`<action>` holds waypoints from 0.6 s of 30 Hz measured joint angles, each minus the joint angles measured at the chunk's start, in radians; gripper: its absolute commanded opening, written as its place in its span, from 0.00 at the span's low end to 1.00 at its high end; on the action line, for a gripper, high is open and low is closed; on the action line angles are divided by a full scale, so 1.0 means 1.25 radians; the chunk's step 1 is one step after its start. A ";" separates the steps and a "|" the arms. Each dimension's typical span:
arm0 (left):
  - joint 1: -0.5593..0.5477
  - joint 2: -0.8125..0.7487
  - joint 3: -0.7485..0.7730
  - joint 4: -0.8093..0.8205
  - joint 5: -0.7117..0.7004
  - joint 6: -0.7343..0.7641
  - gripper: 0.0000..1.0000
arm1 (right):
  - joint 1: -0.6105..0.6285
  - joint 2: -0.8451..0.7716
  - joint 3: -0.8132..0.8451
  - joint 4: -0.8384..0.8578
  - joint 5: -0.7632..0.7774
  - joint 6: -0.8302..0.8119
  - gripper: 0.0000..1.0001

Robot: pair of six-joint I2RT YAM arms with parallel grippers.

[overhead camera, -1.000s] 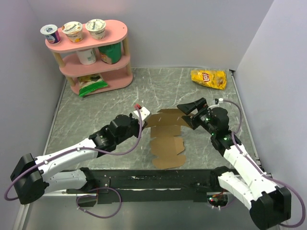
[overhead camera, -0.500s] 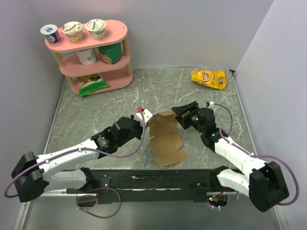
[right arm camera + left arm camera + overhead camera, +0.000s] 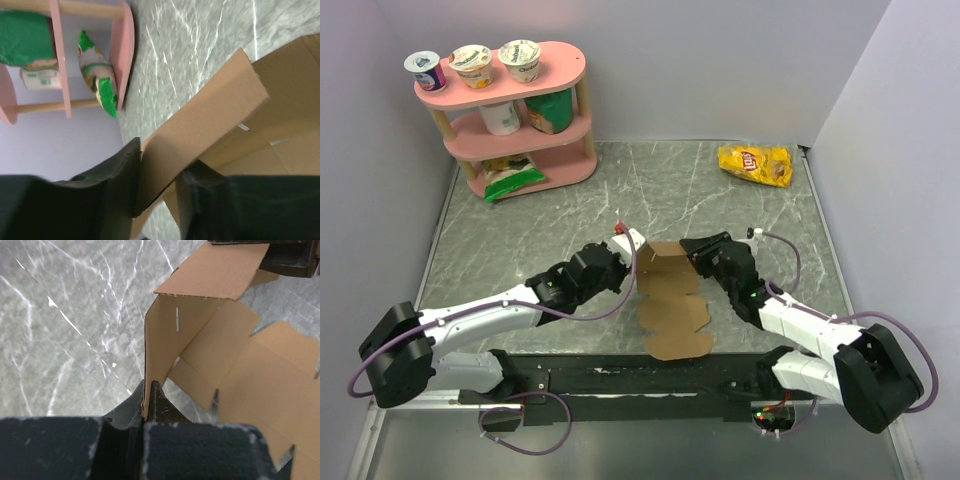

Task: Fold the paper box

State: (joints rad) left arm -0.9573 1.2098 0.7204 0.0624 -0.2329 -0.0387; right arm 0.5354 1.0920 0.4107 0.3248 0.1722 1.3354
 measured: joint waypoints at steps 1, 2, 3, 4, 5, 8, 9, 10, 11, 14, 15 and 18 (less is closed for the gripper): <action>0.000 0.007 0.000 -0.001 0.000 -0.008 0.01 | 0.006 0.006 -0.009 0.019 0.015 0.007 0.29; 0.000 0.017 0.002 -0.004 0.000 -0.018 0.01 | 0.015 0.010 -0.020 0.035 0.036 0.015 0.29; 0.000 0.027 0.005 -0.005 -0.001 -0.028 0.01 | 0.020 0.011 -0.026 0.043 0.050 0.018 0.28; 0.000 0.038 0.010 -0.006 -0.002 -0.037 0.02 | 0.027 0.011 -0.033 0.054 0.068 0.020 0.27; -0.001 0.046 0.015 -0.009 -0.002 -0.046 0.02 | 0.032 0.011 -0.039 0.060 0.086 0.021 0.26; -0.001 0.074 0.037 -0.020 -0.005 -0.085 0.35 | 0.045 0.011 -0.047 0.067 0.130 0.019 0.26; -0.001 0.084 0.045 -0.027 -0.007 -0.106 0.48 | 0.047 0.010 -0.047 0.070 0.144 0.019 0.26; -0.001 0.089 0.049 -0.035 -0.007 -0.110 0.72 | 0.049 0.010 -0.047 0.075 0.151 0.017 0.26; -0.001 0.094 0.051 -0.043 -0.009 -0.126 0.81 | 0.050 0.009 -0.047 0.076 0.161 0.010 0.26; 0.000 0.093 0.052 -0.070 -0.018 -0.170 0.92 | 0.052 0.008 -0.047 0.060 0.180 -0.003 0.25; 0.000 0.090 0.052 -0.074 -0.021 -0.177 0.92 | 0.054 0.008 -0.046 0.052 0.184 -0.005 0.24; 0.000 0.049 0.045 -0.098 -0.032 -0.192 0.90 | 0.054 0.008 -0.036 0.010 0.193 -0.013 0.20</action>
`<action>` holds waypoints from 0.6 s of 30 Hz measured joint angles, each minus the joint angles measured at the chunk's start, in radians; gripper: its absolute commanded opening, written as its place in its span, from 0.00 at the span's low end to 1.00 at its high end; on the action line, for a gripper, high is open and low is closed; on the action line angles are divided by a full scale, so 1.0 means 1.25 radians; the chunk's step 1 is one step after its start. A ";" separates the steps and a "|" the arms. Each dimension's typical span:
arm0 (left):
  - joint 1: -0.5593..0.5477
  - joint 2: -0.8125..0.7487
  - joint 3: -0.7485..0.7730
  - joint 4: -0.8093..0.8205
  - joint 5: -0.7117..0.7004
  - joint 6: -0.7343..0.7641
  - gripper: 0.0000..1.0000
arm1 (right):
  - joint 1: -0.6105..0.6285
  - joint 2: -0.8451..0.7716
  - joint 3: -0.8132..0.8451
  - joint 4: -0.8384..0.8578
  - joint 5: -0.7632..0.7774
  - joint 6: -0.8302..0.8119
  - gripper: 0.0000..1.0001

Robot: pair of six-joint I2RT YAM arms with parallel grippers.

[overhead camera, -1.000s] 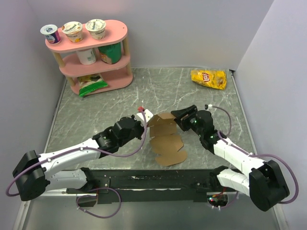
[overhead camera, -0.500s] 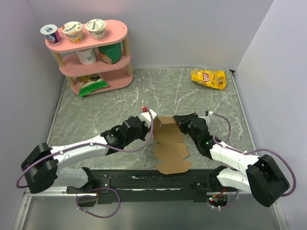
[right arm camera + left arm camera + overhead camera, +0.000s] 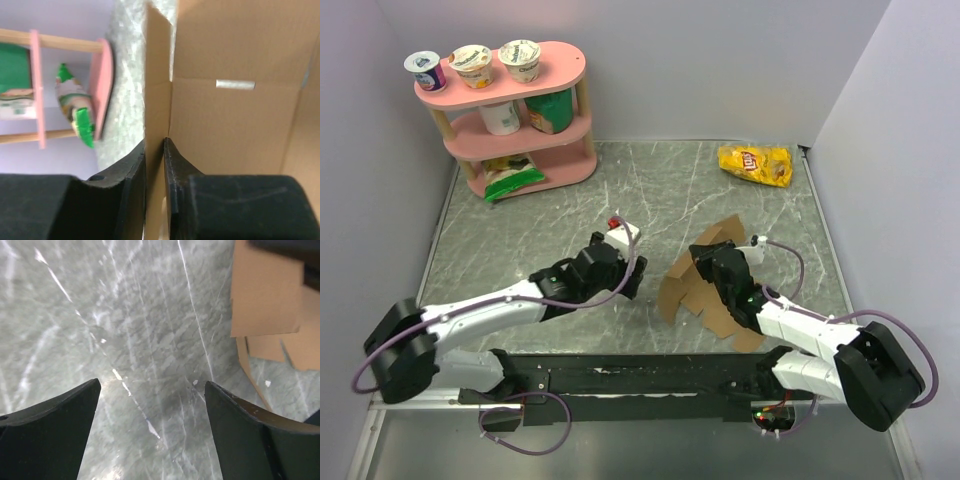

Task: Fold the paper box

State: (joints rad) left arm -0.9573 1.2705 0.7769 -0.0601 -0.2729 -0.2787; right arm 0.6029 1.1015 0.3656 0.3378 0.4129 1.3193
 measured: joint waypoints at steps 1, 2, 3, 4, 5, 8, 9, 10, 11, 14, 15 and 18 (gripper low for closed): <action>0.000 -0.027 -0.003 -0.011 -0.004 0.001 0.90 | 0.000 0.000 0.008 -0.021 0.002 -0.003 0.19; 0.000 -0.051 -0.005 -0.017 -0.005 0.006 0.88 | 0.000 0.000 0.013 -0.030 0.002 -0.005 0.18; 0.000 -0.081 -0.007 -0.015 -0.002 0.019 0.87 | 0.000 -0.001 0.021 -0.049 0.004 -0.007 0.18; 0.000 -0.109 -0.007 -0.011 0.006 0.029 0.82 | 0.001 -0.002 0.034 -0.071 0.004 -0.011 0.17; 0.000 -0.133 -0.007 -0.003 0.016 0.046 0.79 | 0.001 -0.003 0.042 -0.084 0.004 -0.013 0.15; 0.000 -0.152 -0.006 0.043 0.040 0.082 0.72 | 0.001 -0.003 0.084 -0.139 0.002 -0.034 0.10; 0.000 -0.137 -0.006 0.057 0.045 0.094 0.72 | 0.001 -0.002 0.097 -0.152 0.000 -0.044 0.09; 0.000 -0.117 -0.006 0.069 0.054 0.104 0.71 | 0.001 0.001 0.115 -0.170 -0.004 -0.056 0.09; 0.000 -0.092 -0.006 0.078 0.061 0.115 0.69 | 0.000 0.005 0.136 -0.185 -0.013 -0.070 0.08; -0.002 -0.027 -0.007 0.089 0.076 0.142 0.69 | -0.007 0.038 0.196 -0.209 -0.049 -0.114 0.06; -0.003 -0.017 -0.008 0.093 0.078 0.152 0.69 | -0.009 0.052 0.212 -0.212 -0.065 -0.129 0.06; -0.004 -0.014 -0.011 0.125 0.100 0.176 0.70 | -0.022 0.095 0.240 -0.218 -0.130 -0.167 0.05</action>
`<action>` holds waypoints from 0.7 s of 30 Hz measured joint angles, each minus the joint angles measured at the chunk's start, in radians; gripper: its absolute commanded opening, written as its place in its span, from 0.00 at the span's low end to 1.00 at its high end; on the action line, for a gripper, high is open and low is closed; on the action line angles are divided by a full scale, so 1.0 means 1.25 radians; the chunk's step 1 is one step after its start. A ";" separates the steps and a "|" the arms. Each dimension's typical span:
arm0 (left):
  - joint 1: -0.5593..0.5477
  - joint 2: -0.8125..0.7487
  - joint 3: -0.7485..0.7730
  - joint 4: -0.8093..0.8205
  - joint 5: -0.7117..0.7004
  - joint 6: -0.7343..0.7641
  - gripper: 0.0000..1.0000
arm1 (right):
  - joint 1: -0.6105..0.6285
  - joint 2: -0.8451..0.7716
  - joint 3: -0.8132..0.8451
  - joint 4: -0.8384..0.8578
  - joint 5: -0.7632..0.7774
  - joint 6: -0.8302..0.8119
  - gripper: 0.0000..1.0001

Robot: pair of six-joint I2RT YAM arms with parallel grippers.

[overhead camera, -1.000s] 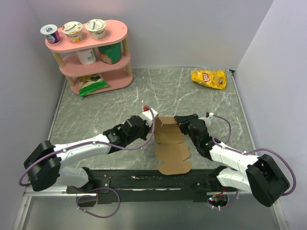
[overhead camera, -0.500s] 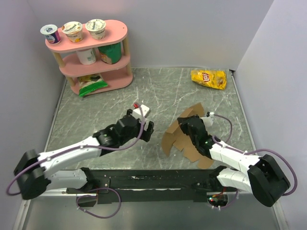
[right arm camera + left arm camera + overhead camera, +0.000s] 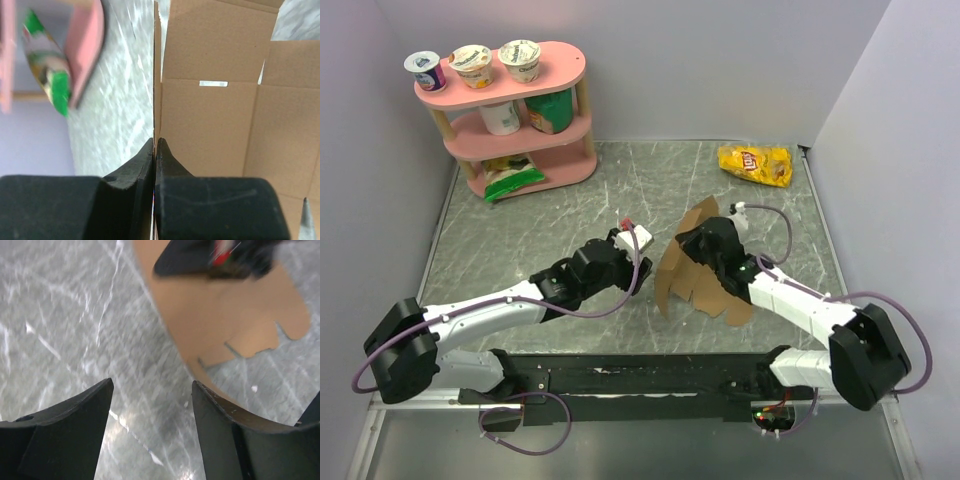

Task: Fold the paper box

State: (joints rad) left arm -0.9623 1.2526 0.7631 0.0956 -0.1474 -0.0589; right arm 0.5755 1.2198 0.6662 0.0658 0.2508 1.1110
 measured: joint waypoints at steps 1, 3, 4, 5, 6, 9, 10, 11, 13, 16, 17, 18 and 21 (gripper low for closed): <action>0.000 -0.001 0.000 0.015 0.011 0.007 0.69 | -0.005 0.014 0.005 -0.002 -0.023 -0.011 0.05; -0.001 -0.001 0.000 0.029 0.025 0.019 0.70 | -0.011 0.041 0.013 -0.006 -0.067 -0.031 0.05; -0.001 0.000 0.000 0.031 0.030 0.026 0.68 | -0.013 0.049 0.014 -0.006 -0.084 -0.039 0.05; -0.001 0.000 0.000 0.032 0.033 0.033 0.68 | -0.016 0.060 0.015 -0.006 -0.107 -0.047 0.05; -0.001 0.000 0.000 0.037 0.040 0.042 0.68 | -0.017 0.067 0.016 -0.006 -0.124 -0.053 0.05; -0.001 0.013 0.005 0.046 0.053 0.066 0.68 | -0.020 0.083 0.017 -0.005 -0.167 -0.065 0.05; -0.001 0.024 0.011 0.047 0.058 0.072 0.69 | -0.020 0.086 0.017 -0.005 -0.178 -0.068 0.05; -0.002 0.036 0.016 0.049 0.061 0.078 0.70 | -0.020 0.089 0.018 -0.005 -0.190 -0.070 0.05; -0.002 0.056 0.018 0.058 0.071 0.084 0.70 | -0.020 0.089 0.018 -0.005 -0.203 -0.070 0.05; -0.003 0.082 0.022 0.064 0.089 0.096 0.73 | -0.021 0.089 0.018 -0.005 -0.217 -0.069 0.05; -0.003 0.092 0.026 0.064 0.096 0.100 0.74 | -0.021 0.089 0.018 -0.005 -0.219 -0.069 0.05; -0.004 0.102 0.030 0.065 0.101 0.103 0.76 | -0.021 0.089 0.018 -0.005 -0.221 -0.069 0.05; -0.009 0.124 0.037 0.069 0.115 0.110 0.77 | -0.021 0.089 0.020 -0.010 -0.223 -0.068 0.05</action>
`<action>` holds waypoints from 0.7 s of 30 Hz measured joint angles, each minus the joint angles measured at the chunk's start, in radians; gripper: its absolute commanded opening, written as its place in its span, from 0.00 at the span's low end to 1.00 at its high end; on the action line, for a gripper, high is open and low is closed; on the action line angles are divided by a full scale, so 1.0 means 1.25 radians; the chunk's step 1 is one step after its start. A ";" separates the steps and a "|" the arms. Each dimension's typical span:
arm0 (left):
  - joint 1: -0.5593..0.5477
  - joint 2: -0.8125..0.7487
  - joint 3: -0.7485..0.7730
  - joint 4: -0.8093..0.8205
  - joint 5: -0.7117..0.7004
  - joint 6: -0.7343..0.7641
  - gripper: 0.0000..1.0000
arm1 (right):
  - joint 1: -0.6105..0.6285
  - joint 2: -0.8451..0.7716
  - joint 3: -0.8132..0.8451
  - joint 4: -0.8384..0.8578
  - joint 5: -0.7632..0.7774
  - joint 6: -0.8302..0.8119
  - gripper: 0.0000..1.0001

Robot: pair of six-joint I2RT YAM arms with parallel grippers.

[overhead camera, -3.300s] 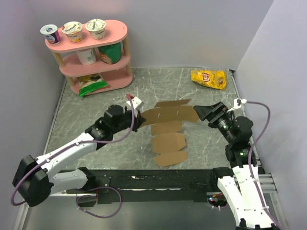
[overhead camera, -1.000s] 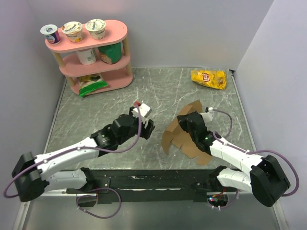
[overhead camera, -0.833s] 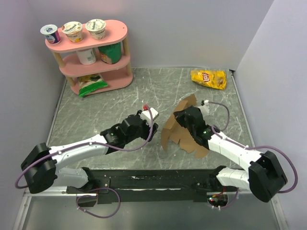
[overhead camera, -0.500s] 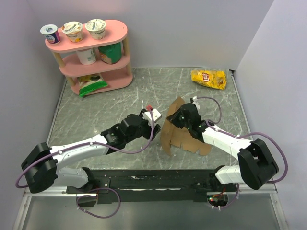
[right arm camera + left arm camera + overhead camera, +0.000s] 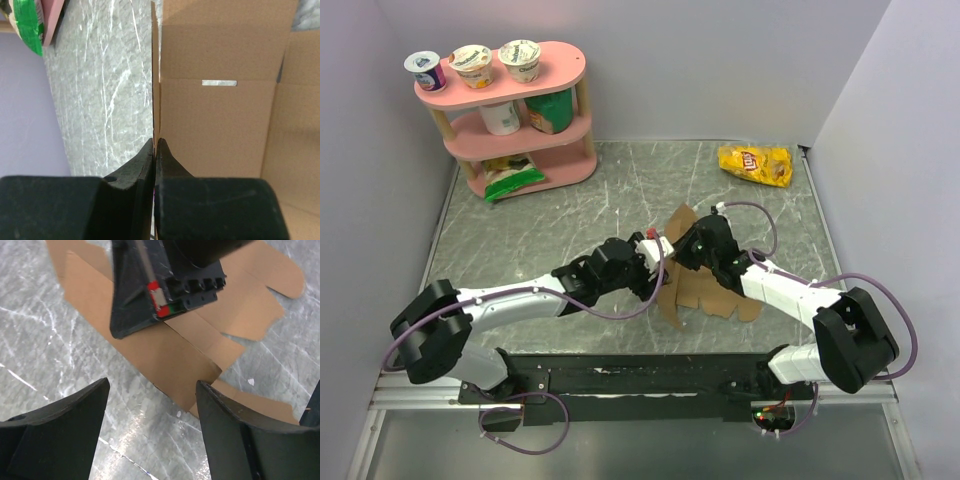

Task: Fold the paper box

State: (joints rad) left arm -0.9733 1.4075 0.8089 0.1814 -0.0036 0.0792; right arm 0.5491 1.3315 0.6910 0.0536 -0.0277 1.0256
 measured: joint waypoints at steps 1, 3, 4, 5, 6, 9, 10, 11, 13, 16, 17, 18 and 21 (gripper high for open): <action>-0.002 0.004 0.000 0.002 0.002 0.003 0.78 | 0.000 0.000 0.001 -0.003 0.000 0.000 0.05; -0.008 0.014 0.000 0.011 0.000 0.009 0.78 | 0.000 0.000 0.002 -0.009 0.000 -0.001 0.05; -0.011 0.017 0.000 0.015 -0.003 0.011 0.78 | 0.000 0.000 0.002 -0.011 0.000 -0.002 0.05; -0.014 0.021 0.000 0.021 -0.010 0.012 0.78 | 0.000 0.000 0.002 -0.012 0.001 -0.002 0.05; -0.016 0.025 0.000 0.031 -0.016 0.013 0.78 | 0.000 0.000 0.002 -0.013 0.000 -0.002 0.05; -0.023 0.039 -0.002 0.067 -0.039 0.020 0.83 | -0.005 0.000 0.002 -0.014 0.000 -0.002 0.05; -0.025 0.042 -0.004 0.080 -0.046 0.025 0.83 | -0.007 0.000 0.002 -0.014 0.000 -0.001 0.04; -0.026 0.044 -0.006 0.094 -0.052 0.027 0.84 | -0.009 0.000 0.002 -0.014 0.000 -0.001 0.01; -0.027 0.049 -0.008 0.113 -0.058 0.030 0.85 | -0.009 0.000 0.002 -0.014 0.000 0.002 0.00; -0.029 0.062 -0.008 0.135 -0.058 0.034 0.85 | -0.009 0.000 0.002 -0.019 0.001 0.002 0.00; -0.031 0.068 -0.008 0.139 -0.058 0.036 0.84 | -0.010 0.000 0.002 -0.022 0.000 0.002 0.00; -0.033 0.072 -0.008 0.145 -0.058 0.039 0.82 | -0.013 0.000 0.002 -0.027 0.000 0.002 0.00; -0.040 0.078 -0.008 0.156 -0.064 0.044 0.81 | -0.023 0.000 0.007 -0.049 -0.004 0.001 0.00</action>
State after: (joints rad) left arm -1.0233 1.5047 0.7994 0.3767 -0.0834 0.1345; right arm 0.5198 1.3315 0.6998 -0.0082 -0.0322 1.0264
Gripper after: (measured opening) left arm 0.822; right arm 0.054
